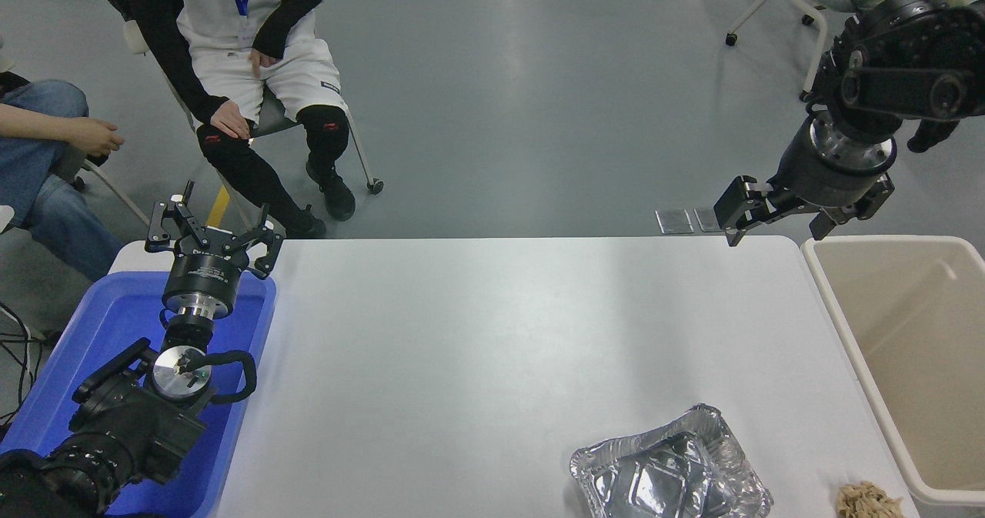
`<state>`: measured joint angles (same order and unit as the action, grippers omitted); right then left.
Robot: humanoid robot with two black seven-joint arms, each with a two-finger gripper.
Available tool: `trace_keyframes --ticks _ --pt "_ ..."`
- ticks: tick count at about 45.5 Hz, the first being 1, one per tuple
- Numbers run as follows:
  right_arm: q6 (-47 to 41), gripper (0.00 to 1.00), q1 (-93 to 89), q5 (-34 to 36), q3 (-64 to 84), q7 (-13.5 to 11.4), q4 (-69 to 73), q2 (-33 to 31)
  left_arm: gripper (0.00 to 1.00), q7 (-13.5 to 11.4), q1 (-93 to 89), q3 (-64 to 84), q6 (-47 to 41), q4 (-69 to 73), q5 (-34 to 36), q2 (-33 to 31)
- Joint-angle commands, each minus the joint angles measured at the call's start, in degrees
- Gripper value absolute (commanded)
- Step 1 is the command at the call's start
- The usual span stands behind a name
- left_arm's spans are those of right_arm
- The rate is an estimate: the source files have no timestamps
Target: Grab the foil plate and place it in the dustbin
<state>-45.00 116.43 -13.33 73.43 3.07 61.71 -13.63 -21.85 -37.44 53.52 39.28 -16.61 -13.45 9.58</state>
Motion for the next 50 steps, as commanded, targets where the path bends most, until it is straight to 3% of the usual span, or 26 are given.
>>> trace_keyframes --ticks 1,16,25,39,50 --pt "0.00 1.00 -0.15 2.16 -2.59 0.27 -0.45 -0.17 0.99 -0.04 0.00 0.00 0.01 0.00 0.00 0.00" --pt "0.00 1.00 -0.51 2.96 -0.13 0.27 0.08 -0.52 0.99 -0.04 0.00 0.00 0.01 0.00 0.00 0.00" --pt "0.00 1.00 -0.86 2.52 -0.39 0.27 0.17 -5.09 0.99 -0.04 0.00 0.00 0.01 0.00 0.00 0.00" --pt "0.00 1.00 -5.60 1.38 -4.17 0.00 0.78 -4.30 0.99 -0.04 0.00 0.00 0.01 0.00 0.00 0.00" --pt "0.00 1.00 -12.45 -9.68 -16.55 -0.17 0.87 -11.24 0.99 -0.04 0.00 0.00 0.01 0.00 0.00 0.00"
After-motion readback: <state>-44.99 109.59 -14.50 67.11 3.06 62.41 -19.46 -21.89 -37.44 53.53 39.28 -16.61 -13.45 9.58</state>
